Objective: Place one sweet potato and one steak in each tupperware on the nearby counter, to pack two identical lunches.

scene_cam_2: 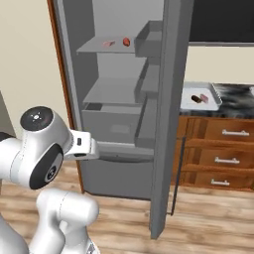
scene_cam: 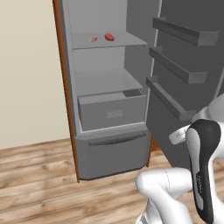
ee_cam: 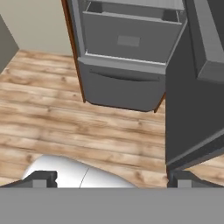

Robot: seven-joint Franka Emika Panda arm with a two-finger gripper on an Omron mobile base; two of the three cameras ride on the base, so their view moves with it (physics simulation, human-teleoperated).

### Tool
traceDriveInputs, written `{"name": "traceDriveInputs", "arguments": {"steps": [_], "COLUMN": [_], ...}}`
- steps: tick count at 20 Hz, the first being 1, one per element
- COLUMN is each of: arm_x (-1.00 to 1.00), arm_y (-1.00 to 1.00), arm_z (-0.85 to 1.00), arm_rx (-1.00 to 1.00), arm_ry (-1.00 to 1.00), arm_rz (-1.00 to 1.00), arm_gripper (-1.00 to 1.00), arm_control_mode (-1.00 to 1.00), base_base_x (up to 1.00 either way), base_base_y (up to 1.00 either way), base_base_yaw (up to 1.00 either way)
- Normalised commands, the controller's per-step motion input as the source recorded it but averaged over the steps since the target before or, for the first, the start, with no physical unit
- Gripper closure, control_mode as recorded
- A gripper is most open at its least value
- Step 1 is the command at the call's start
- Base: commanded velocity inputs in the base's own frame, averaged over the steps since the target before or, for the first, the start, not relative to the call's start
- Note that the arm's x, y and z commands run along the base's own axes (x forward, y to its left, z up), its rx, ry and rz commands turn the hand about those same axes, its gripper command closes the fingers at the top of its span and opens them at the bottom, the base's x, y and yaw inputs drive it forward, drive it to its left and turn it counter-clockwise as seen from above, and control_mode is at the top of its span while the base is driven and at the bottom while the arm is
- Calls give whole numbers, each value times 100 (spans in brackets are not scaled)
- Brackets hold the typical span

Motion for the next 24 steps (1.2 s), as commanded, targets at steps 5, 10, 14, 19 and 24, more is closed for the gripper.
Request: {"name": "traceDriveInputs", "arguments": {"steps": [5,10,14,19,24], "arm_x": [0,0,0,0,0], "arm_y": [0,0,0,0,0], "arm_z": [0,0,0,0,0], "arm_rx": [0,0,0,0,0], "arm_ry": [0,0,0,0,0], "arm_rz": [0,0,0,0,0], "arm_gripper": [-100,-100,-100,-100,-100], "arm_control_mode": [100,100,100,100,100], "base_base_x": [41,60,88,100,100], "base_base_y": [11,17,14,24,24], "base_base_yaw": [0,0,0,0,0]}}
